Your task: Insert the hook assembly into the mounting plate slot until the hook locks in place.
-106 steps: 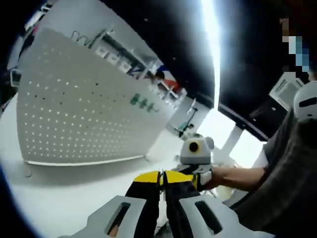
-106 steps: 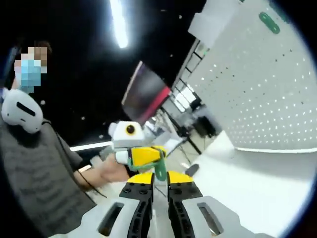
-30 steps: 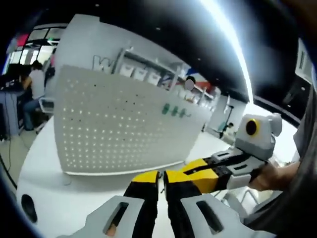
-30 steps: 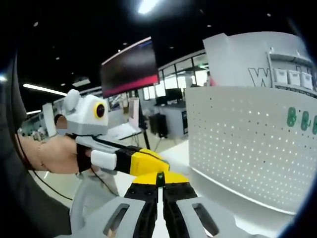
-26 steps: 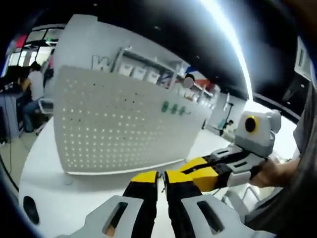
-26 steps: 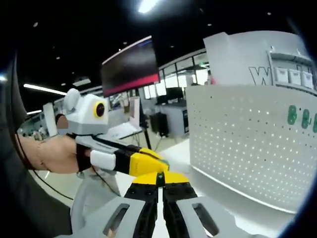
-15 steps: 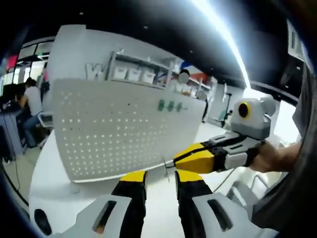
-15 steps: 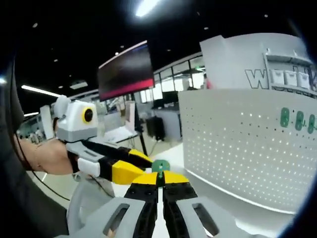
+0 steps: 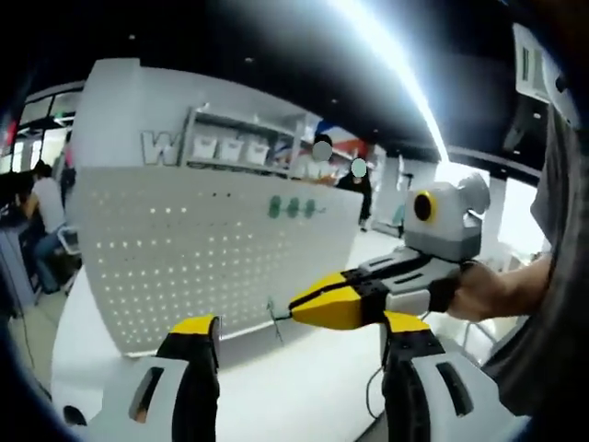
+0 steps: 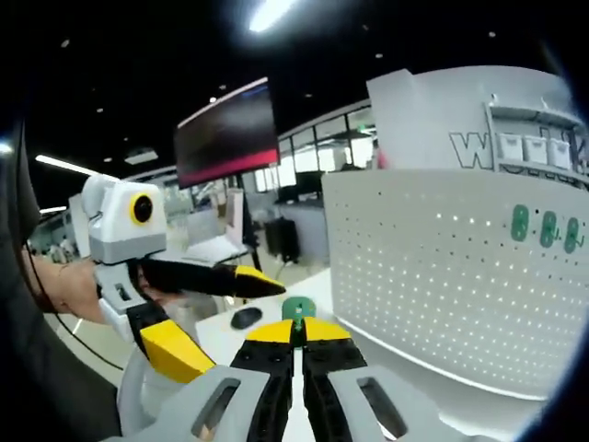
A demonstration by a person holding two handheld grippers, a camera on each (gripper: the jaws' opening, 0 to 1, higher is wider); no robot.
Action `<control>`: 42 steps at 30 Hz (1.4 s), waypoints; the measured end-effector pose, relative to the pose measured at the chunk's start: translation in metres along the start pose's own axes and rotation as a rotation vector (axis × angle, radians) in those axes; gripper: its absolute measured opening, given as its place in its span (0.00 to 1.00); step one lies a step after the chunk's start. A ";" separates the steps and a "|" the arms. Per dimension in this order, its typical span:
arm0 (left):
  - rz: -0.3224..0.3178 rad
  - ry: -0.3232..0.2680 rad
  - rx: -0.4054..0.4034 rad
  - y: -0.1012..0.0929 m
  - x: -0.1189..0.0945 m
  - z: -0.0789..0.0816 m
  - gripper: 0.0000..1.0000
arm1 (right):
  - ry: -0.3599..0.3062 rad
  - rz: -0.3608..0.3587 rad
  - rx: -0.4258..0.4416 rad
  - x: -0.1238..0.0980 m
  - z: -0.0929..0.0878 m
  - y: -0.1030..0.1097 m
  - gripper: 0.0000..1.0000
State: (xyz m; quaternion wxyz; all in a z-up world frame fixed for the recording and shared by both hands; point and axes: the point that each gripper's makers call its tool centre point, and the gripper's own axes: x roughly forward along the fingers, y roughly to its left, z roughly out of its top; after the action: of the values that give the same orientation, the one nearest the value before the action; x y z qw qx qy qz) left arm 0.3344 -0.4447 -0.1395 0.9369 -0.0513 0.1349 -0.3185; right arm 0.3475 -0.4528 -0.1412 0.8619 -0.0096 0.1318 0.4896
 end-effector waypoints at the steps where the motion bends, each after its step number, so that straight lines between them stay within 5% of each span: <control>1: 0.003 0.002 0.000 0.001 0.000 0.000 0.80 | 0.000 0.000 0.000 0.000 0.000 0.000 0.00; 12: -0.022 0.005 -0.014 -0.006 0.001 -0.005 1.00 | -0.004 -0.017 0.004 -0.003 0.000 -0.005 0.00; 27: -0.077 0.007 -0.050 -0.028 0.004 -0.003 1.00 | -0.023 -0.090 -0.011 -0.008 0.000 -0.020 0.00; 36: -0.054 -0.046 -0.084 -0.019 -0.001 0.010 1.00 | -0.068 -0.207 -0.027 -0.020 0.008 -0.051 0.00; 42: -0.047 -0.046 -0.085 -0.018 -0.001 0.009 1.00 | -0.119 -0.328 -0.024 -0.040 0.020 -0.090 0.00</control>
State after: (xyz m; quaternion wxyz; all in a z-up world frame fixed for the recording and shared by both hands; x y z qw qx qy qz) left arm 0.3262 -0.4582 -0.1274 0.9289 -0.1016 0.1257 -0.3332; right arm 0.4087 -0.5306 -0.1229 0.9363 -0.0121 0.0712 0.3436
